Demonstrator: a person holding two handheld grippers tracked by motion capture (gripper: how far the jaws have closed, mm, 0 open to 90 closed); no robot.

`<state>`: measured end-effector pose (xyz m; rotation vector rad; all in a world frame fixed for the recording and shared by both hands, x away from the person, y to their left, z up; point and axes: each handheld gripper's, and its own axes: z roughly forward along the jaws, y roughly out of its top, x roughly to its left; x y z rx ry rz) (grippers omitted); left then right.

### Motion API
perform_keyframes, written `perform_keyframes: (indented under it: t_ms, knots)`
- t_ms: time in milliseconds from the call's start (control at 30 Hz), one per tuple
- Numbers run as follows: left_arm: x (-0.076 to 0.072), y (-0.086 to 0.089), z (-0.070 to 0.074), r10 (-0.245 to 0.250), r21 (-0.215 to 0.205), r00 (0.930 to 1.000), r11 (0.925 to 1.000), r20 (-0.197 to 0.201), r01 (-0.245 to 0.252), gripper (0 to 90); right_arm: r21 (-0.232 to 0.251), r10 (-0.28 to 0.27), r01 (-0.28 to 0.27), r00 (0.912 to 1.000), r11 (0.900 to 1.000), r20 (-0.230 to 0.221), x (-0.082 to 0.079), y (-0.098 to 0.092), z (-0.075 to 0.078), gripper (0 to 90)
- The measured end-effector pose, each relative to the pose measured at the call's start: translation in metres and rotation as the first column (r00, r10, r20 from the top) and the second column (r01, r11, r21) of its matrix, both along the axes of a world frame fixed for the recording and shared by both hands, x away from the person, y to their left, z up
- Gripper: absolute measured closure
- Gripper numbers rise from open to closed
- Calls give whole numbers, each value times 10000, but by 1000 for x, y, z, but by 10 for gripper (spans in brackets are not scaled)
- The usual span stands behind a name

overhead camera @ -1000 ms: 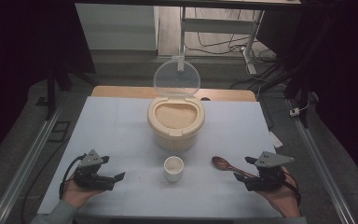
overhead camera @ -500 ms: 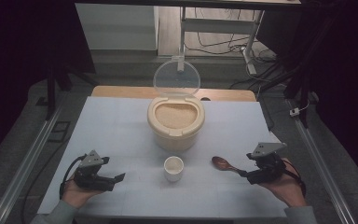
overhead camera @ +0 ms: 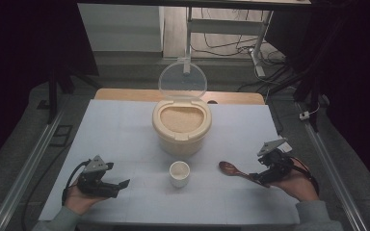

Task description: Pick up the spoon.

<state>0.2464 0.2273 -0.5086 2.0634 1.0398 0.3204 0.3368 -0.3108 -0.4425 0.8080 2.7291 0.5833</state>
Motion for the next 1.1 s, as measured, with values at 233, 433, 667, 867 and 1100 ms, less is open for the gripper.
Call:
perform_keyframes:
  t_ms: [233,433,667,867,1100]
  knots:
    - [0,0,0,-16,12,10000,10000,-7,16,91,-749,13,-64,9977,9972,-682,7,0,-23,355]
    - [0,0,0,-14,54,10000,10000,-4,14,91,-966,81,-169,9958,9952,-915,9,1,-32,430]
    - [1,1,-1,-1,62,10000,10000,-35,1,90,-1238,344,-505,9911,9910,-1288,11,7,-41,550]
    - [0,2,-1,22,40,10000,10000,-31,-22,90,-1471,770,-994,9856,9841,-1506,13,13,-44,680]
    - [1,3,-2,20,46,10000,10000,-55,-20,90,-1420,1019,-1286,9781,9815,-1816,16,16,-46,776]
